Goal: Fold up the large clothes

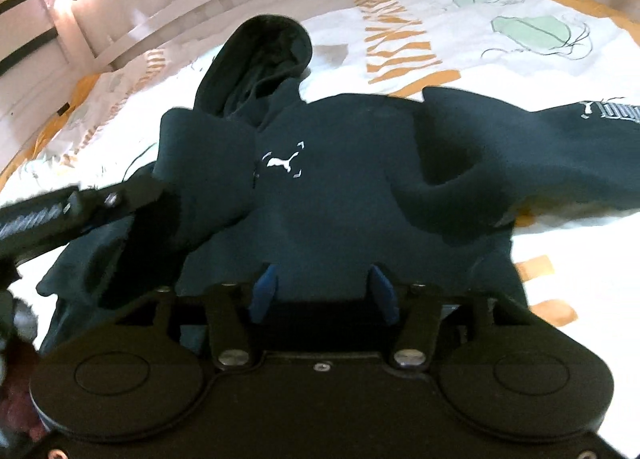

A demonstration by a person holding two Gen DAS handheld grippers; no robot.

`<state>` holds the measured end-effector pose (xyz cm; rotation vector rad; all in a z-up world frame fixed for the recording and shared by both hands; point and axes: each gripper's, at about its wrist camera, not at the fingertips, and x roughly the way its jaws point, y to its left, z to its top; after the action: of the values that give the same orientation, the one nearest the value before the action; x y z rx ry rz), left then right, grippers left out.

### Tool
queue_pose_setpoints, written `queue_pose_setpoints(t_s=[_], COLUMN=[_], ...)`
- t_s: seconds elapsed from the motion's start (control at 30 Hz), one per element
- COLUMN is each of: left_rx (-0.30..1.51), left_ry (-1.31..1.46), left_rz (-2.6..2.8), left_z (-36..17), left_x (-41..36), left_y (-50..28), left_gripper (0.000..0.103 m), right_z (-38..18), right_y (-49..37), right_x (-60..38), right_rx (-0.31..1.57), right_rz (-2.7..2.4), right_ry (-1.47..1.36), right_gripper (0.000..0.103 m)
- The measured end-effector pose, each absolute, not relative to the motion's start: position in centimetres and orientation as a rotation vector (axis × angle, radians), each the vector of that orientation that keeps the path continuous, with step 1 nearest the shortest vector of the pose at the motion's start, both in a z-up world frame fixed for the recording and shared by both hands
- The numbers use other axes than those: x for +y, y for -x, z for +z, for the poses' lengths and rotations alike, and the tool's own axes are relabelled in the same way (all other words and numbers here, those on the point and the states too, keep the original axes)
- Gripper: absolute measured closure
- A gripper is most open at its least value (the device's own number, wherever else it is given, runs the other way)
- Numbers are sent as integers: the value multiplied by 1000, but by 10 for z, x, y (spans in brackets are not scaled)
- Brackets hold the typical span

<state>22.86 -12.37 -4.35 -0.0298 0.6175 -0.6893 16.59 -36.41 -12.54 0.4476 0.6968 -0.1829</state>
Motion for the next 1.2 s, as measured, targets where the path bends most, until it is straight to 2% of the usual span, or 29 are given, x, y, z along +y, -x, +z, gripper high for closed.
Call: queue_pose_setpoints(t_s=[0.03,0.1,0.5,0.7,1.0,1.03,1.07,1.1,1.17,1.2], left_rx=[616,620,706,770,712,708,705,703,701,700], left_ry=[22,-9,-127,-36,-107,-111,-113,-114,-114,-113], left_rz=[-695,-692,-568,-498,-499,-499,-499,-499,-500,-501], left_z=[-43,-46,-78,-104,-111,-112,-113,-113,-113,-114], left_x=[-117,-105,-57,-34,-44,-45,-44,-45,-44,-44], left_y=[-223,-213,-215,-230,-217,-216,-215,-215,-216,-216], left_gripper=[63,59,58,57,46,45,45,44,44,44], right_z=[-124,-120,-109,-120,-141,-141,-141,-140,-135,-130], right_y=[-164,-161,-173,-178,-193,-194,-194,-196,-200,-201], right_x=[-365,-364,-361,-364,-364,-363,-362,-360,-355,-352], right_rx=[689,680,659,681,714,711,708,714,725,719], right_rz=[-184,-184,-182,-179,-151,-146,-132,-119,-125,-113], right_ry=[-452,-451,-460,-512,-623,-618,-612,-600,-553,-521], right_gripper=[35,35,28,27,26,30,49,74,76,83])
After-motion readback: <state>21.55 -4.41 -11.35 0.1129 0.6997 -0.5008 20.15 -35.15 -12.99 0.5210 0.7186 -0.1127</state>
